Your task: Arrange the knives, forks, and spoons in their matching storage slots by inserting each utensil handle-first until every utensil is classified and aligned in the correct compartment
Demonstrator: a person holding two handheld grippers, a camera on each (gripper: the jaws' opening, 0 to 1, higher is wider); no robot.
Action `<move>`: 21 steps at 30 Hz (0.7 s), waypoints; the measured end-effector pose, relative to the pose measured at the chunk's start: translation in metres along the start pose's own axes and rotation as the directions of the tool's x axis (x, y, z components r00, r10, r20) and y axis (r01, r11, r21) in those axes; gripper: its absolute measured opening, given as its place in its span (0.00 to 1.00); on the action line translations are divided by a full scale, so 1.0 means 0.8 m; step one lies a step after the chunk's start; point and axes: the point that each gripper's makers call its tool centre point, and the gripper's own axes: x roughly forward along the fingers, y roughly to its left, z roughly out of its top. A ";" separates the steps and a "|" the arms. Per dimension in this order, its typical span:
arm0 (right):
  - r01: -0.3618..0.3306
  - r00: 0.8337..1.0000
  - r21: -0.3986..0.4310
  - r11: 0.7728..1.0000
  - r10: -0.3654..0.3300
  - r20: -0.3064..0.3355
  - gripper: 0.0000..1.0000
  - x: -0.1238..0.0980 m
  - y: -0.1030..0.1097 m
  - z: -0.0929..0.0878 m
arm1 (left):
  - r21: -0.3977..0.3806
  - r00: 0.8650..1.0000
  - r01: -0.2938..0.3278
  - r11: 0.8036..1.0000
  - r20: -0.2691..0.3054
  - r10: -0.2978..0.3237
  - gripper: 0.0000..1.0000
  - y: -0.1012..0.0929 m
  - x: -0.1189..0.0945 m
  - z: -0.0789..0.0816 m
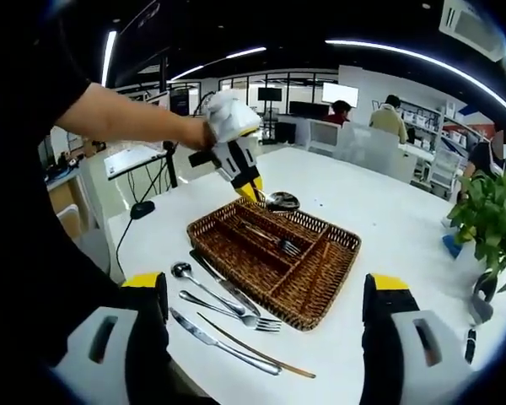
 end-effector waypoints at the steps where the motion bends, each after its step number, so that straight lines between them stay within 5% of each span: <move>1: -0.001 1.000 0.000 1.000 0.001 -0.002 0.98 0.000 0.000 -0.001 | -0.001 1.000 -0.001 1.000 -0.002 0.001 0.00 0.004 0.001 0.000; 21: 0.053 0.998 0.043 0.998 -0.053 -0.021 0.97 -0.012 -0.035 -0.014 | -0.016 0.999 -0.012 1.000 -0.046 0.012 0.00 0.087 0.016 0.004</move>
